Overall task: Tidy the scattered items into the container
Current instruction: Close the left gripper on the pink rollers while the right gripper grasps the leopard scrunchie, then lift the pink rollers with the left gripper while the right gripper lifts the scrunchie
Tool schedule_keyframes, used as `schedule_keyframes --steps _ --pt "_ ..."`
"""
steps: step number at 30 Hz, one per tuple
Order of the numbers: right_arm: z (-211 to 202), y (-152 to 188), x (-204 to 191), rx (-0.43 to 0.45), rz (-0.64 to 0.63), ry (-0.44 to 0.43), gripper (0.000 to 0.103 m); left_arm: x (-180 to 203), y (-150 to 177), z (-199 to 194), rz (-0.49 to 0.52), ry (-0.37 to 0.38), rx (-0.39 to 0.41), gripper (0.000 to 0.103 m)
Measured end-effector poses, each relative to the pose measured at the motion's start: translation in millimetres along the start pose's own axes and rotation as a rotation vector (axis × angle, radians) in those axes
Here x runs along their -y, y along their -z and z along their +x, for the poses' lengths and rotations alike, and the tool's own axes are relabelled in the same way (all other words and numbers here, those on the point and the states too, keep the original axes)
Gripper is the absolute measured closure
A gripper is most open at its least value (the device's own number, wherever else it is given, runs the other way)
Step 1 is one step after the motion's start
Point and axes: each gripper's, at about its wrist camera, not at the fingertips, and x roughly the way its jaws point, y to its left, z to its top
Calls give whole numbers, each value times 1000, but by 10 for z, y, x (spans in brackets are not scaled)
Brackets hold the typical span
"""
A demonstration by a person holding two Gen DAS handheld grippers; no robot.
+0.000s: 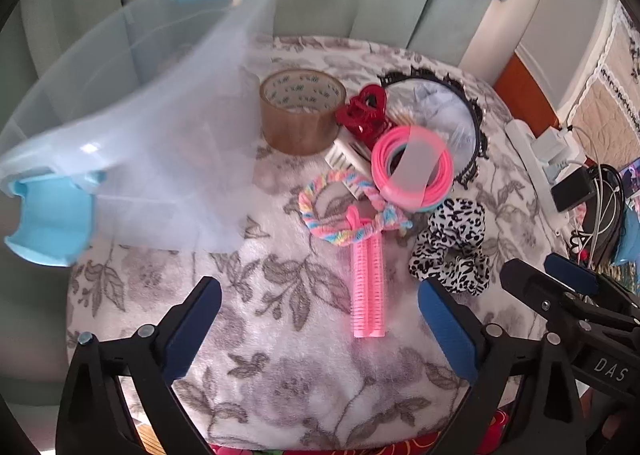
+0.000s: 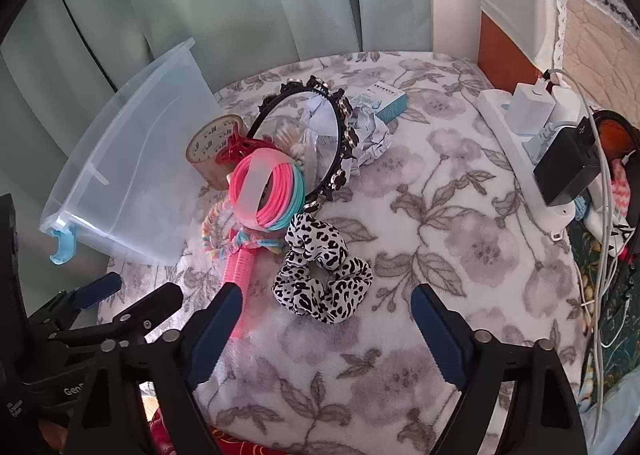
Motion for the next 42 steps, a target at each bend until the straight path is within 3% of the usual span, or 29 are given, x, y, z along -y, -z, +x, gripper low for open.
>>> schedule_keyframes --steps 7,15,18,24,26,28,30,34,42 --pt "241 -36 24 -64 23 -30 26 93 24 333 26 46 -85 16" --pt "555 -65 13 -131 13 -51 32 215 9 616 74 64 -141 45" --pt "650 -78 14 -148 15 -56 34 229 -5 682 81 61 -148 50" --pt "764 -80 -30 -164 -2 -69 37 289 -54 760 103 47 -145 50" --pt "753 -77 -35 -163 -4 -58 41 295 -66 767 100 44 -141 53" --pt "731 -67 -37 -161 -3 -49 53 297 -72 760 95 48 -137 59" --pt "692 -49 -22 -159 9 -57 59 317 -71 735 101 55 -132 75" --pt "569 2 -21 -153 26 -71 66 372 -27 640 115 72 -116 75" --pt "213 35 -8 -86 36 -79 68 439 116 331 113 108 -68 75"
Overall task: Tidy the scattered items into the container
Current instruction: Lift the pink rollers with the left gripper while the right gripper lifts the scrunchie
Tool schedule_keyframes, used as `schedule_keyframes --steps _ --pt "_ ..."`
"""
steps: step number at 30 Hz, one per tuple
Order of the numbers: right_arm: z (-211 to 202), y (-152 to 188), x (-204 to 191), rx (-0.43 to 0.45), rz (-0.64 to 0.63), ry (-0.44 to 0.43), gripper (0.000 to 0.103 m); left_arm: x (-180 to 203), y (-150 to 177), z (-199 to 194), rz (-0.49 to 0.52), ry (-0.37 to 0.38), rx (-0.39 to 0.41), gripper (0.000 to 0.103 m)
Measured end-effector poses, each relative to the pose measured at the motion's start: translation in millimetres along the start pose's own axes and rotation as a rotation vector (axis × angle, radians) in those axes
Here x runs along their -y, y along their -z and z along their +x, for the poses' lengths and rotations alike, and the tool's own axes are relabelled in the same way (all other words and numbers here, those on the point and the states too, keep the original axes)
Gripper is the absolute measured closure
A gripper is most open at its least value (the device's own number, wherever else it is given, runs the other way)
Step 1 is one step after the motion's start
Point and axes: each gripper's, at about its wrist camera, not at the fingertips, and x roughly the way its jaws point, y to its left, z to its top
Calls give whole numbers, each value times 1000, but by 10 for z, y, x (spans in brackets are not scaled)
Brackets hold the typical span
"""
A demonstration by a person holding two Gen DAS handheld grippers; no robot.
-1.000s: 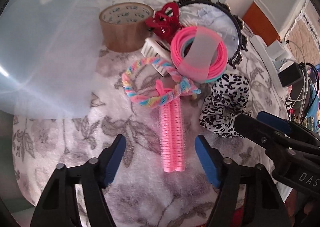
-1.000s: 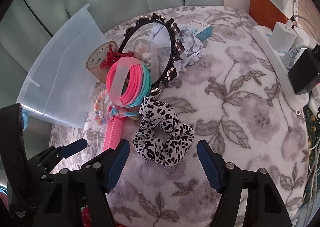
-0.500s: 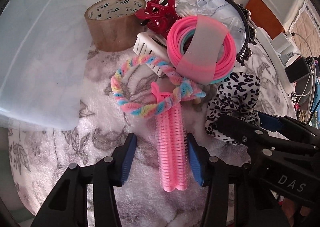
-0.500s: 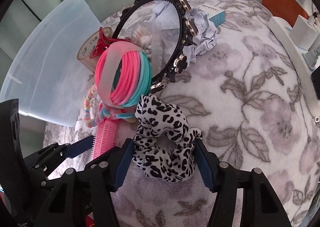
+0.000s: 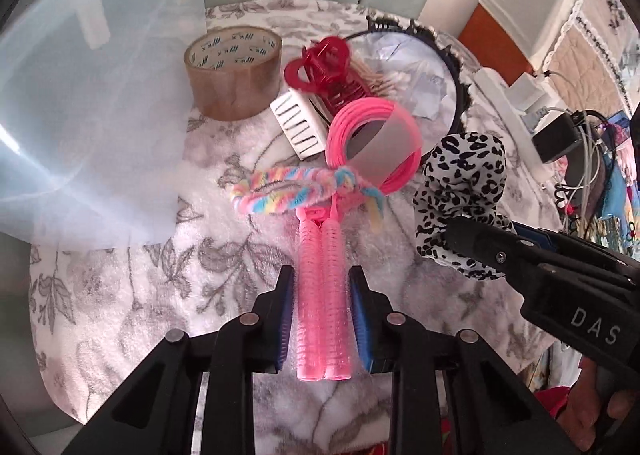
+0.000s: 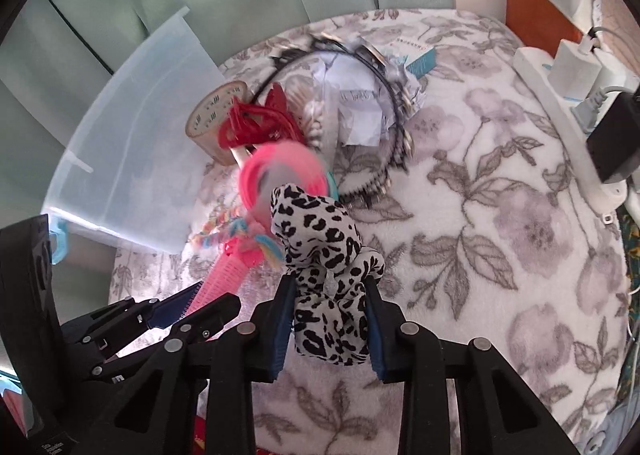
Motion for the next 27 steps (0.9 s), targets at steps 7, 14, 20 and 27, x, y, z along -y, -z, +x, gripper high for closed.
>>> schedule_keyframes --steps 7,14,20,27 --pt "-241 14 -48 58 3 16 68 -118 0 -483 11 31 91 75" --pt "-530 37 -110 129 -2 25 68 -156 -76 -894 11 77 220 75" --pt "-590 -16 -214 148 -42 44 68 -155 -207 -735 28 50 130 75" --pt "-615 85 -186 124 -11 58 68 -333 -54 -623 -112 234 19 75"
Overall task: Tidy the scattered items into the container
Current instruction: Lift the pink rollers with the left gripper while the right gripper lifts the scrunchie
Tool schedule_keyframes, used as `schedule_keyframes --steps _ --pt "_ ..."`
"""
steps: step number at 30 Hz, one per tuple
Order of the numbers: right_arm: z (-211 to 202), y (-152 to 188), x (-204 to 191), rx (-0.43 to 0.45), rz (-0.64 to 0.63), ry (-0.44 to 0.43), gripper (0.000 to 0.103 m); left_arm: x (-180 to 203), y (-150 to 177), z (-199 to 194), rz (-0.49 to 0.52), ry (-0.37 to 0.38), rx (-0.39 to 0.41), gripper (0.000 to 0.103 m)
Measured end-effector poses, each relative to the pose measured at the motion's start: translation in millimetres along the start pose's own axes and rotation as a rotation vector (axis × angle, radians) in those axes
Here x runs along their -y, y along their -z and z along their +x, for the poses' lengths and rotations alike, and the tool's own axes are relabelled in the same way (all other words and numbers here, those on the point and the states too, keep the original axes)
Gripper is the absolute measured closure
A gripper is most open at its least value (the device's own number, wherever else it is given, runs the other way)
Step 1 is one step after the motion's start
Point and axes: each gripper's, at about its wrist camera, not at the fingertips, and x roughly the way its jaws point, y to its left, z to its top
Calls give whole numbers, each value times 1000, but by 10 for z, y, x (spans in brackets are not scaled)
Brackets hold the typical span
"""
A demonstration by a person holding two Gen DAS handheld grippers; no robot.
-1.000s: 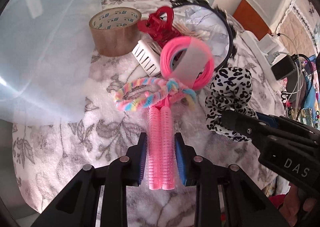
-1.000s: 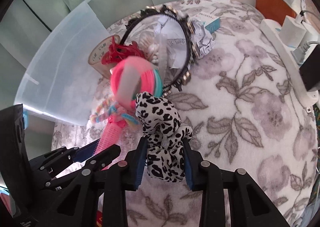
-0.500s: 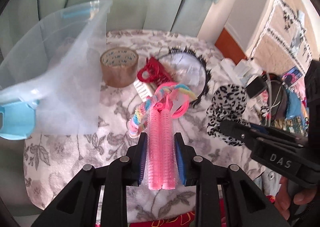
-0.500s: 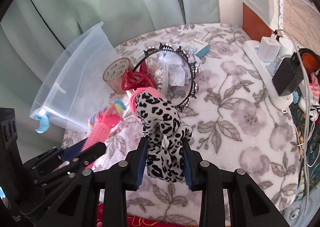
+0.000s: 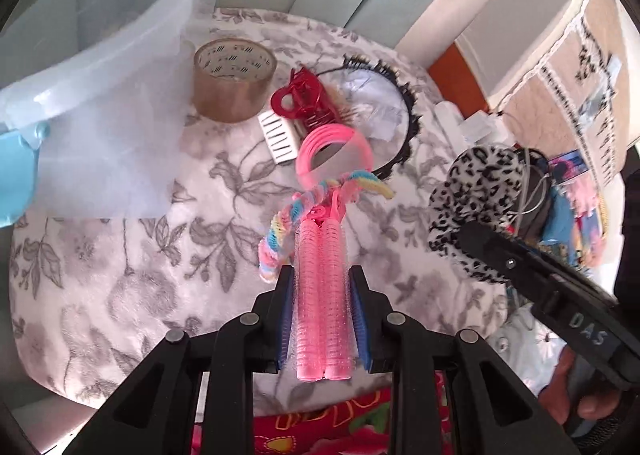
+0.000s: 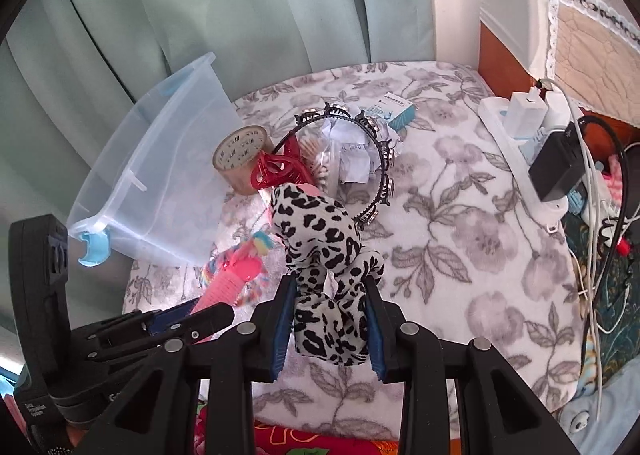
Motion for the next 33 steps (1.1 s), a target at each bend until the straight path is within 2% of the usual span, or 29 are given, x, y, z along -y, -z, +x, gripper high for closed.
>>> schedule_keyframes --steps 2,4,5,7,8,11,15,17,21,25,27,33 --pt "-40 -1 -7 16 -3 2 68 -1 -37 -150 -14 70 45 75" --pt "-74 -4 -18 30 -6 1 68 -75 -79 -193 -66 171 69 75" --pt "-82 -6 -20 32 -5 2 68 -148 -95 -141 -127 233 47 75" --pt "-95 -2 -17 34 -3 3 68 -366 -56 37 -334 380 -28 76" --pt "-106 1 -15 36 -2 4 68 -406 -35 74 -378 405 -39 76" --pt "-138 1 9 43 5 7 68 -378 -42 79 -372 420 -35 76" --pt "-165 -3 33 51 16 7 68 -330 -114 13 -421 524 -19 76" --pt "-253 -16 27 90 20 -18 68 -264 -193 -110 -376 505 10 76" --pt "-467 -111 -77 179 -17 -88 68 -59 -257 -265 -200 371 71 75" --pt "-450 -195 -242 187 -75 -126 68 174 -229 -278 -51 292 71 75" --pt "-403 -217 -270 184 -89 -111 68 248 -200 -269 3 260 63 76" --pt "-231 -331 -46 158 -12 -68 68 289 -109 -178 46 283 11 76"
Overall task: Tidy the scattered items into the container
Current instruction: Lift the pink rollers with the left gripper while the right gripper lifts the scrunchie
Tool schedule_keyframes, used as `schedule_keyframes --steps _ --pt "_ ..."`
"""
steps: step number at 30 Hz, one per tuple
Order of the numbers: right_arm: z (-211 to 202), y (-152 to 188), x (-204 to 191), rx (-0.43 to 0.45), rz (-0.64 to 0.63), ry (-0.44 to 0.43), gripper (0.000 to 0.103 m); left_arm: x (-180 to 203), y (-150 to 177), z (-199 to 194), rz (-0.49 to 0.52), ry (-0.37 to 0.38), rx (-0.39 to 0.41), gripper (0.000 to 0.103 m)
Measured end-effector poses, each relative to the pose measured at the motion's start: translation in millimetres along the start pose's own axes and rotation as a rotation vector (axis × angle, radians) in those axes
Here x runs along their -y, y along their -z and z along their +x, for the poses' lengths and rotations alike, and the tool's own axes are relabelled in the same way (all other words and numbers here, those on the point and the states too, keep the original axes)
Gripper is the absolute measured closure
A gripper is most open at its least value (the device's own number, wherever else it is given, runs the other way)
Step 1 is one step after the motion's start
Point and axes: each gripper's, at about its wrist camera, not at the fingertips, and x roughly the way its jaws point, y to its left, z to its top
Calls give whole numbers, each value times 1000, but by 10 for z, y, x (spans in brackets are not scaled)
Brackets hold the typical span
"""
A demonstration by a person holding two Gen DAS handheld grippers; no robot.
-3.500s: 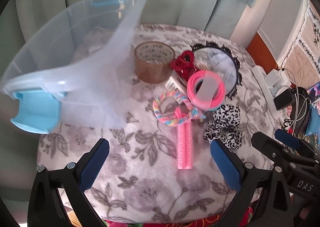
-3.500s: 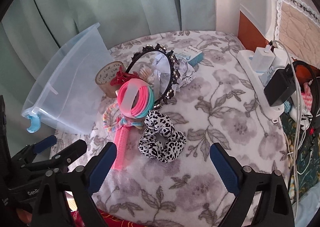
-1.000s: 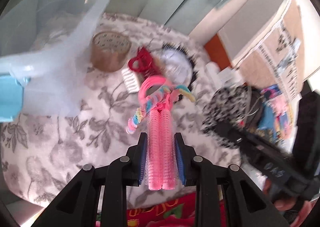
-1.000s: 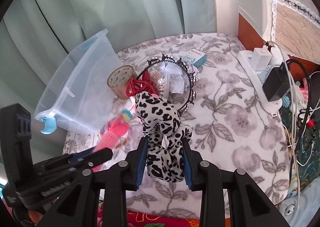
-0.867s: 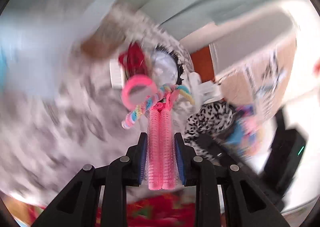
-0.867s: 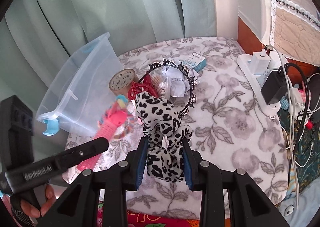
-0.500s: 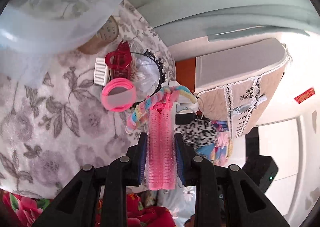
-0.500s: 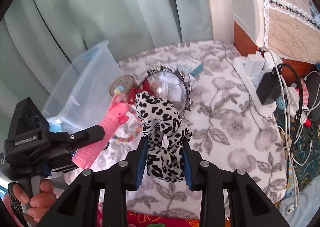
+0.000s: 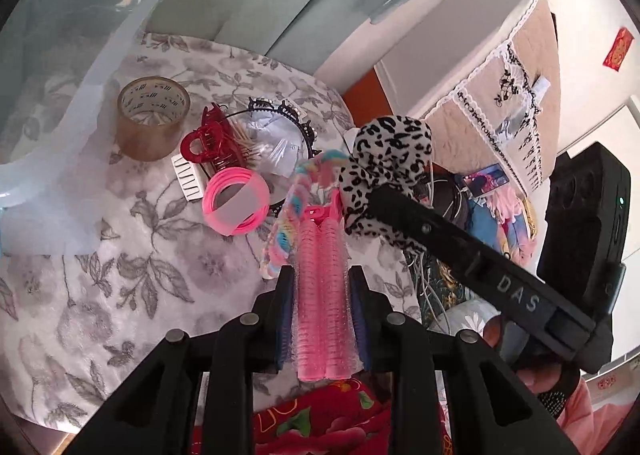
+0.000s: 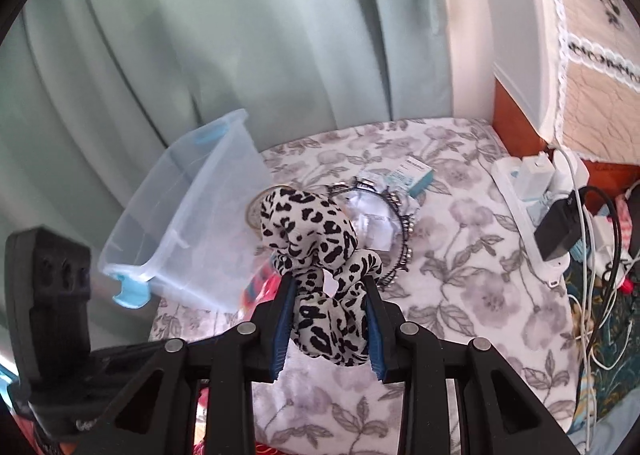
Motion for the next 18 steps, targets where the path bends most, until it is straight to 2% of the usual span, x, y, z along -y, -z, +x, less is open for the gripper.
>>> schedule_keyframes --steps 5,9,12,15,18 --pt "21 -47 158 8 25 36 68 90 67 40 26 42 -35 76" --pt "54 -61 268 5 54 44 69 118 65 32 34 53 -32 76" --pt "11 -59 314 18 68 39 69 -52 27 19 -59 100 -1 76" --pt "-31 -49 333 28 70 35 69 -253 -4 -12 -196 215 53 76" --pt "-64 -49 343 31 83 15 69 -273 -27 -48 -196 222 67 75"
